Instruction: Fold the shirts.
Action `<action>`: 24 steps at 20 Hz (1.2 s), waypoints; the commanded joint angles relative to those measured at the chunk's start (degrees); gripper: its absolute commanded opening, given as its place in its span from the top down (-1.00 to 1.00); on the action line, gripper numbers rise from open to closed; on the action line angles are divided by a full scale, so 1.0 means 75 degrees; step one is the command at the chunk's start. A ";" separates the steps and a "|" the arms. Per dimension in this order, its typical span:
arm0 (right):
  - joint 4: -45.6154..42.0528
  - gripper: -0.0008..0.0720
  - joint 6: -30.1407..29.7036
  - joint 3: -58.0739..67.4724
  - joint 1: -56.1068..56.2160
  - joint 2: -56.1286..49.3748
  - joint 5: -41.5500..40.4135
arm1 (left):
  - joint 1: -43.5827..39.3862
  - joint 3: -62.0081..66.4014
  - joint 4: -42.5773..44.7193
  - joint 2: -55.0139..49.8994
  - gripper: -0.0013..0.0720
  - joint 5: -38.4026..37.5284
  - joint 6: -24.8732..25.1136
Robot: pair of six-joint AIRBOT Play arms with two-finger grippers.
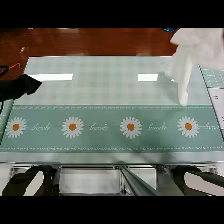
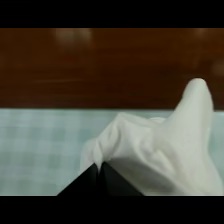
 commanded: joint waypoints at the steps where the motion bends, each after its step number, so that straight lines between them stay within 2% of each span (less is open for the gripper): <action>1: 0.1428 0.92 -0.0414 0.0554 0.0003 0.0930 -0.0391 | -0.0140 -0.0574 -0.0335 0.0519 -0.42 0.0000 0.0058; 4: 0.3483 0.92 -0.0886 0.0554 0.0140 0.1352 -0.0495 | -0.0216 -0.0592 -0.0338 0.0423 -0.42 0.0169 0.0111; 5: 0.3357 0.92 -0.0883 0.0554 0.0458 0.1457 -0.0542 | -0.0213 -0.0589 -0.0341 0.0408 -0.42 0.0280 0.0111; 8: 0.2267 0.92 -0.0597 0.0478 0.1979 0.1486 -0.0533 | -0.0213 -0.0583 -0.0347 0.0408 -0.42 0.0460 0.0105; 12: 0.0562 0.92 -0.0070 -0.0478 0.4316 0.1428 -0.0592 | -0.0213 -0.0583 -0.0344 0.0408 -0.42 0.0452 0.0108; 14: -0.0775 0.92 0.0644 -0.1300 0.4992 0.1346 -0.0271 | -0.0213 -0.0586 -0.0341 0.0408 -0.42 0.0417 0.0111; 16: -0.1763 0.93 0.1373 -0.2550 0.5039 0.1323 0.0195 | -0.0213 -0.0600 -0.0344 0.0411 -0.42 0.0393 0.0114; 18: -0.1906 0.93 0.1545 -0.4299 0.5015 0.1323 0.0050 | -0.0216 -0.0685 -0.0344 0.0408 -0.42 0.0321 0.0114; 20: -0.1684 0.93 0.1813 -0.6027 0.5015 0.1320 -0.0624 | -0.0236 -0.0886 -0.0347 0.0408 -0.42 0.0189 0.0111; 22: -0.1664 0.91 0.2495 -0.7487 0.5013 0.1276 -0.1501 | -0.0396 -0.1265 -0.0350 0.0408 -0.42 0.0204 0.0108; 23: -0.1679 0.53 0.2914 -0.7903 0.4969 0.1183 -0.1708 | -0.0522 -0.1489 -0.0361 0.0402 -0.42 0.0213 0.0108; 24: -0.1649 0.00 0.3025 -0.8003 0.4867 0.1067 -0.1644 | -0.0694 -0.1682 -0.0405 0.0356 -0.42 0.0117 0.0111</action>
